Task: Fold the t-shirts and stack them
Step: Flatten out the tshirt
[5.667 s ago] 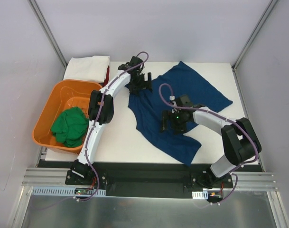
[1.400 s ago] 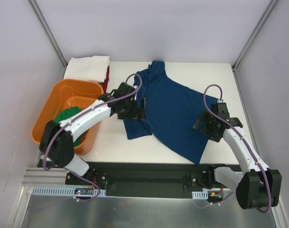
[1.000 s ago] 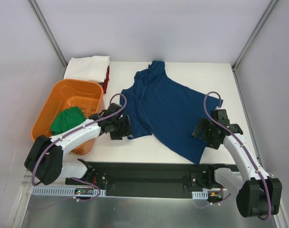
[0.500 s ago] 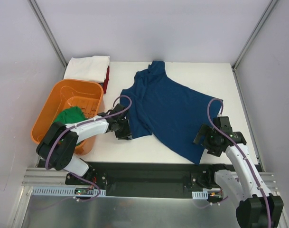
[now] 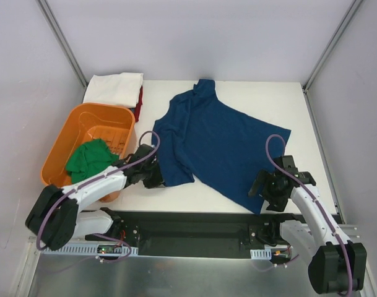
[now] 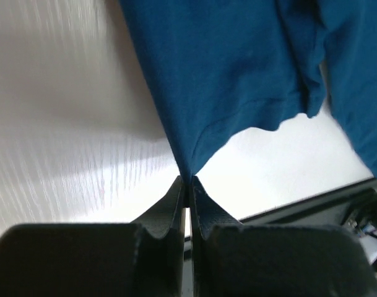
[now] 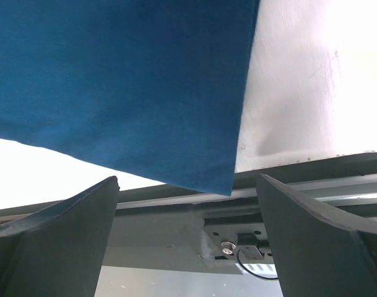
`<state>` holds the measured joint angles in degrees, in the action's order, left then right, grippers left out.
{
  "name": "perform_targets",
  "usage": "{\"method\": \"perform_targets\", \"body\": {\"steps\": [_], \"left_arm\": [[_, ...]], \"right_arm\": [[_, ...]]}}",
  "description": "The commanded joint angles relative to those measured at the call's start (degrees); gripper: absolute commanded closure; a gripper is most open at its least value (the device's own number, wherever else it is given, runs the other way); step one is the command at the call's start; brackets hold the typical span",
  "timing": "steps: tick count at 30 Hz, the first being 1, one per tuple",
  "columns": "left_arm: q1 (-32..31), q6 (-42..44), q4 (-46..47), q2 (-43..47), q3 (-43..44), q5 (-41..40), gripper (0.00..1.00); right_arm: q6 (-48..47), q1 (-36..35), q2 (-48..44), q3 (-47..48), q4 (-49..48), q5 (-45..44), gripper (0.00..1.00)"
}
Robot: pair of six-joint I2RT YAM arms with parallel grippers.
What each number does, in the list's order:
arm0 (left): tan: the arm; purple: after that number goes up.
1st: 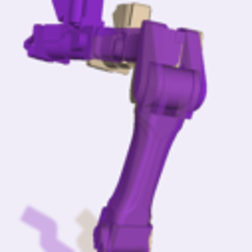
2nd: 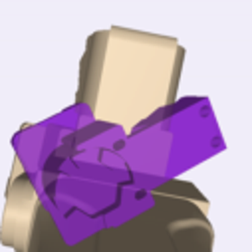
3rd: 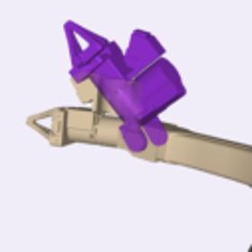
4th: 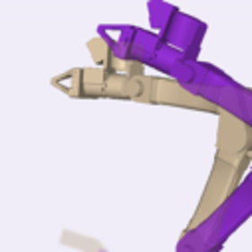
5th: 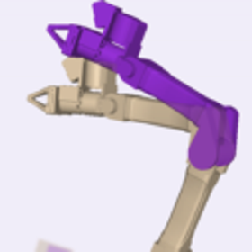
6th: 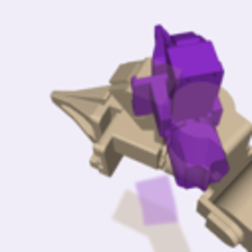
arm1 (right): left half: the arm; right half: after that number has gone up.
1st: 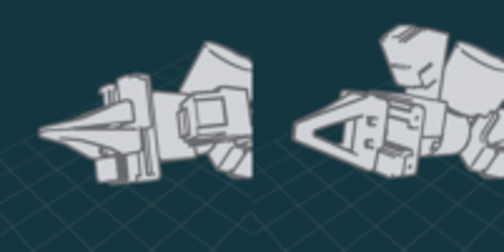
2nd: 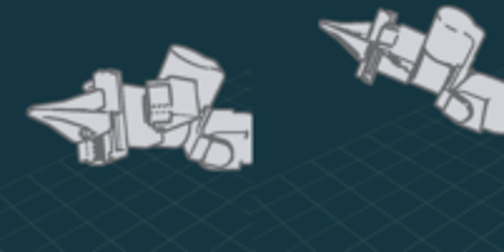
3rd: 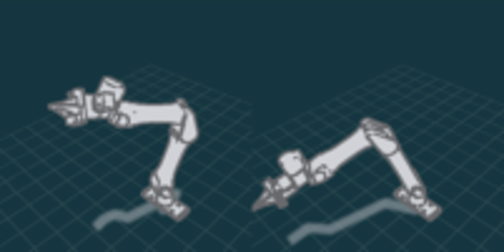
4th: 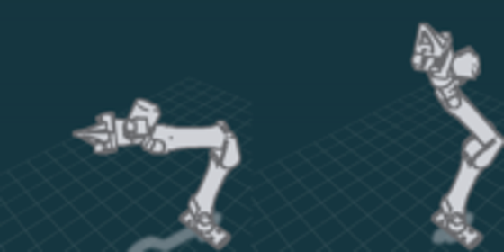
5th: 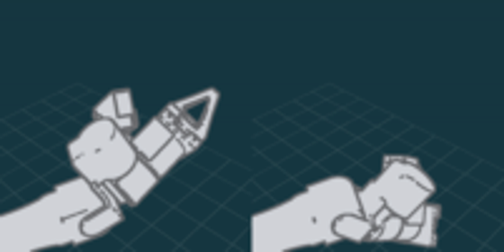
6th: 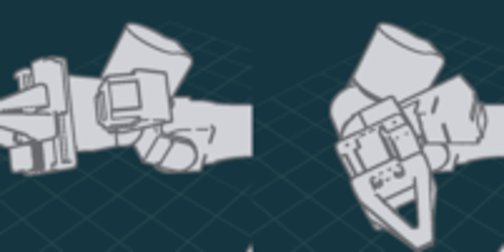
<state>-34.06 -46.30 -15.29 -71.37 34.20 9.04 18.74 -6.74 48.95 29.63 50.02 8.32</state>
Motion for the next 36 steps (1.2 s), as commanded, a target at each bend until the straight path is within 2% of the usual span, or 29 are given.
{"method": "perform_targets", "body": {"steps": [1, 4, 6, 13, 16, 20, 24, 34, 36], "left_arm": [[-0.48, -2.91, -0.88, 8.77, -5.36, 4.58, 1.0], [-1.09, -4.76, -2.11, 14.04, -8.52, 5.99, 1.0], [-1.27, -5.99, -3.16, 16.34, -10.37, 6.6, 1.0], [-1.88, -7.75, -6.94, 22.94, -12.22, 6.26, 1.0], [-1.88, -7.75, -7.56, 23.38, -12.14, 6.69, 1.0], [-1.97, -6.35, -7.91, 22.42, -11.7, 6.17, 1.0], [-1.97, -3.45, -7.91, 19.88, -9.42, 7.04, 1.0], [-1.97, 0.33, -8.09, 18.46, -7.92, 11.17, 1.0], [-1.97, 0.77, -8.09, 18.55, -7.92, 12.05, 1.0]], "right_arm": [[1.12, 0.24, 3.24, -0.1, -1.84, 1.08, 0.03], [-0.19, 0.15, 6.24, 1.57, -4.31, 0.92, 0.03], [-1.07, 0.24, 8.35, 4.11, -4.67, -3.9, 0.03], [-6.26, 2.95, 26.0, 25.17, -5.02, -12.0, 0.03], [-8.37, 5.15, 35.05, 31.26, -6.51, -10.78, 0.03], [-11.18, 6.57, 47.79, 42.76, -6.52, -3.85, 0.03], [-11.71, 9.46, 59.56, 49.72, -5.55, -2.43, 0.03], [-14.79, 15.0, 73.82, 65.01, 0.25, -2.86, 0.03], [-15.14, 16.4, 76.64, 67.65, 0.95, 0.45, 0.02]]}}
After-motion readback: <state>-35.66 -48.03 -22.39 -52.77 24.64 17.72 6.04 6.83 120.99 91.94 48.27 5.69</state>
